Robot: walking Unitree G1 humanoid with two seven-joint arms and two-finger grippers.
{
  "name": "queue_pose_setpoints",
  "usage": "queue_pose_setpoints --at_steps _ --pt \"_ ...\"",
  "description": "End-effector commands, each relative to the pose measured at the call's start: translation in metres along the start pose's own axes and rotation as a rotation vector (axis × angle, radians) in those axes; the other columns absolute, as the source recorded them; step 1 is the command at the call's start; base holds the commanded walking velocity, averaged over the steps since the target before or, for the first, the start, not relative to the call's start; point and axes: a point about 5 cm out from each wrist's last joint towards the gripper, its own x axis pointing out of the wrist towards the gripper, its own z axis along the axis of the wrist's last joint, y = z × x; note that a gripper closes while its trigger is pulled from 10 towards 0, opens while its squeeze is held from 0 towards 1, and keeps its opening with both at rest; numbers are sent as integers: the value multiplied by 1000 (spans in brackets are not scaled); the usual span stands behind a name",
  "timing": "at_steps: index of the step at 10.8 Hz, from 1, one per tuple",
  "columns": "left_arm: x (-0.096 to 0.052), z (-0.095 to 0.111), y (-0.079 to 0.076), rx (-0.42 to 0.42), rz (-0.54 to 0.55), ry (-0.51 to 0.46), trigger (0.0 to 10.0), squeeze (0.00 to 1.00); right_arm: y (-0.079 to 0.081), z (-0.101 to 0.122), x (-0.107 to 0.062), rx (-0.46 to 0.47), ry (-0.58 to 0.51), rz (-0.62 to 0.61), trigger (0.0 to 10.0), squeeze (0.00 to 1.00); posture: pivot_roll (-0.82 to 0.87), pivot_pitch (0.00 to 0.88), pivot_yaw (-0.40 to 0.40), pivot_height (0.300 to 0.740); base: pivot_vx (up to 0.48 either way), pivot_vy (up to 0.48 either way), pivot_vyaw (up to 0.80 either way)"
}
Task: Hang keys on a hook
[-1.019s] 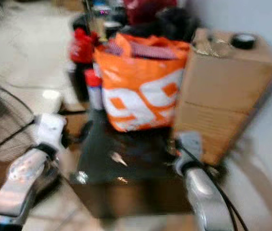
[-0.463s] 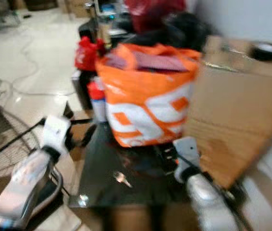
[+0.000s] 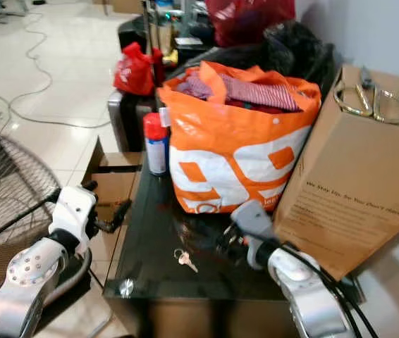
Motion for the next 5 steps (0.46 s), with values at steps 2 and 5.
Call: queue_pose_setpoints --at_steps 2,5 --pt "1 -9 -8 18 -115 46 10000 0 2 -10 17 33 63 36 10000 1000 -52 0 -17 740 0 0 0" --pt "-4 -26 -11 69 -212 119 10000 0 27 -21 48 15 115 153 10000 1000 -57 16 -22 740 0 0 0"
